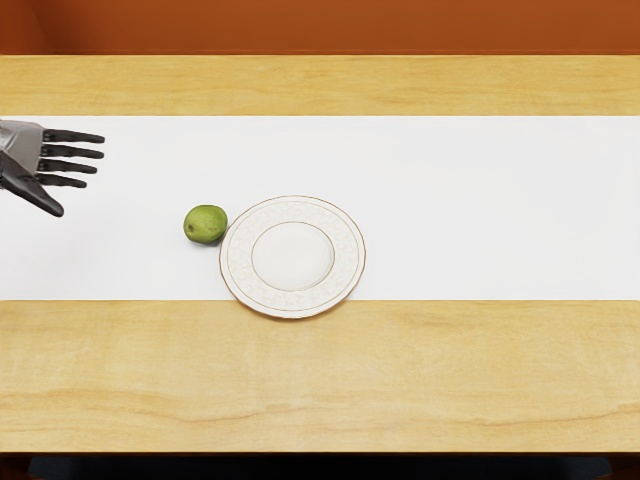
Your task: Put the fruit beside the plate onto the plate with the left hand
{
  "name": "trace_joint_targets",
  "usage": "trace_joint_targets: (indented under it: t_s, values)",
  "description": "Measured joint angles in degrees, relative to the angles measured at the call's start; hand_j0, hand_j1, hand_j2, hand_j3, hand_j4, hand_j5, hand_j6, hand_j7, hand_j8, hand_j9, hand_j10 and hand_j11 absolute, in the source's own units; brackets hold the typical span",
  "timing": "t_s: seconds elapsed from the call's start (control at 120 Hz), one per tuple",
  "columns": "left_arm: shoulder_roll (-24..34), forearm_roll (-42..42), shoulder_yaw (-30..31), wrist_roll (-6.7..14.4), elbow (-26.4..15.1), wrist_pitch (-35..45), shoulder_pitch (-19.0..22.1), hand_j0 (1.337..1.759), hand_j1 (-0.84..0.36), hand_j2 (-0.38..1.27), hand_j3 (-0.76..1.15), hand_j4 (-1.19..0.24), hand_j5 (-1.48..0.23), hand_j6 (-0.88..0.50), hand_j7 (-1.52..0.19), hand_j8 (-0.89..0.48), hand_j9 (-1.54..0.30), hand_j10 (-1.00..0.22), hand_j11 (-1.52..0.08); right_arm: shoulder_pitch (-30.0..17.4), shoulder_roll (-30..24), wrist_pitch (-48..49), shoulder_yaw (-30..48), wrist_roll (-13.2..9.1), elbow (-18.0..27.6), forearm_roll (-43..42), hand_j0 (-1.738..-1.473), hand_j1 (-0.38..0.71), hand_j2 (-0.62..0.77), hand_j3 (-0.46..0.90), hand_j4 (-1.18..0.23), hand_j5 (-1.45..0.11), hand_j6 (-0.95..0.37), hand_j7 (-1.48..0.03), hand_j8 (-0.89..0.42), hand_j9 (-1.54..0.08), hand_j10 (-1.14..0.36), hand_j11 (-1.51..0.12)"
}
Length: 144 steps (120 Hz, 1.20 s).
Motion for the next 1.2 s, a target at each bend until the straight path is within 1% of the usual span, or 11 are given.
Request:
trace_joint_targets:
  t_s: [0.217,0.308,0.383,0.483,0.533,0.583,0.708,0.858,1.008,1.108,1.2]
  values:
    - [-0.23,-0.15,0.12,0.0,0.05,-0.05,-0.06,1.658,0.33,0.0,0.0,-0.02,-0.02,-0.02,-0.02,-0.02,-0.02,-0.02,-0.02,0.0,0.0,0.01,0.0,0.0,0.0,0.0,-1.658,-0.32,0.0,0.0,-0.02,-0.03,-0.02,-0.03,-0.02,-0.03,-0.02,-0.03]
    - [-3.07,1.72,0.17,0.0,-0.02,-0.05,-0.78,1.658,0.33,0.0,0.0,-0.02,-0.02,-0.02,-0.02,-0.02,-0.02,-0.02,-0.02,0.0,0.0,0.03,0.0,0.0,0.01,0.0,-1.658,-0.32,0.0,0.0,-0.02,-0.03,-0.02,-0.03,-0.02,-0.03,-0.02,-0.03]
    - [-6.66,7.13,0.1,0.0,-0.27,-0.04,-1.46,1.658,0.33,0.0,0.0,-0.02,-0.03,-0.02,-0.03,-0.02,-0.03,-0.02,-0.03,0.0,0.0,0.02,0.0,0.0,0.0,0.0,-1.658,-0.32,0.0,0.0,-0.02,-0.03,-0.02,-0.03,-0.02,-0.03,-0.02,-0.03]
    - [-11.29,17.58,-0.05,0.0,-0.67,-0.03,-2.4,1.658,0.31,0.01,0.0,-0.03,-0.04,-0.03,-0.04,-0.03,-0.04,-0.03,-0.04,0.0,0.0,0.03,0.0,0.0,0.01,0.01,-1.658,-0.32,0.0,0.0,-0.02,-0.03,-0.02,-0.03,-0.02,-0.03,-0.02,-0.03]
    - [-13.28,22.58,-0.09,0.0,-1.02,-0.03,-3.79,1.658,0.3,0.01,0.0,-0.04,-0.05,-0.04,-0.05,-0.04,-0.05,-0.04,-0.05,0.0,0.0,0.03,0.0,0.0,0.01,0.01,-1.658,-0.32,0.0,0.0,-0.02,-0.03,-0.02,-0.03,-0.02,-0.03,-0.02,-0.03]
    - [-15.36,27.83,-0.09,0.0,-2.13,0.38,-3.89,1.658,0.29,0.01,0.0,-0.05,-0.06,-0.05,-0.06,-0.05,-0.06,-0.05,-0.06,0.0,0.0,0.03,0.0,0.0,0.0,0.0,-1.658,-0.32,0.0,0.0,-0.02,-0.03,-0.02,-0.03,-0.02,-0.03,-0.02,-0.03]
    - [-19.42,40.52,0.05,0.0,-5.24,5.57,-3.97,1.658,0.28,0.01,0.0,-0.06,-0.08,-0.06,-0.08,-0.06,-0.08,-0.06,-0.08,0.0,0.0,-0.01,0.0,0.0,0.0,0.0,-1.658,-0.32,0.0,0.0,-0.02,-0.03,-0.02,-0.03,-0.02,-0.03,-0.02,-0.03]
    - [-23.03,52.73,0.41,0.0,-7.84,13.65,-3.73,1.658,0.27,0.01,0.0,-0.07,-0.09,-0.07,-0.09,-0.07,-0.09,-0.07,-0.09,0.0,0.0,-0.01,0.0,0.0,0.0,0.01,-1.658,-0.32,0.0,0.0,-0.02,-0.03,-0.02,-0.03,-0.02,-0.03,-0.02,-0.03]
    - [-26.71,58.08,4.96,0.0,-8.86,22.19,-3.72,1.658,0.27,0.02,0.0,-0.07,-0.09,-0.07,-0.09,-0.07,-0.09,-0.07,-0.09,0.0,0.0,0.0,0.0,0.0,0.01,0.0,-1.658,-0.32,0.0,0.0,-0.02,-0.03,-0.02,-0.03,-0.02,-0.03,-0.02,-0.03]
    - [-27.56,61.11,9.3,0.0,-9.06,28.86,-3.75,1.658,0.27,0.02,0.0,-0.07,-0.09,-0.07,-0.09,-0.07,-0.09,-0.07,-0.09,0.0,0.0,-0.01,0.0,0.0,0.01,0.02,-1.658,-0.32,0.0,0.0,-0.02,-0.03,-0.02,-0.03,-0.02,-0.03,-0.02,-0.03]
    - [-28.18,62.37,11.48,0.0,-9.08,31.84,-3.1,1.658,0.27,0.02,0.0,-0.07,-0.09,-0.07,-0.09,-0.07,-0.09,-0.07,-0.09,0.0,0.0,-0.02,0.0,0.0,-0.01,0.01,-1.658,-0.32,0.0,0.0,-0.02,-0.03,-0.02,-0.03,-0.02,-0.03,-0.02,-0.03]
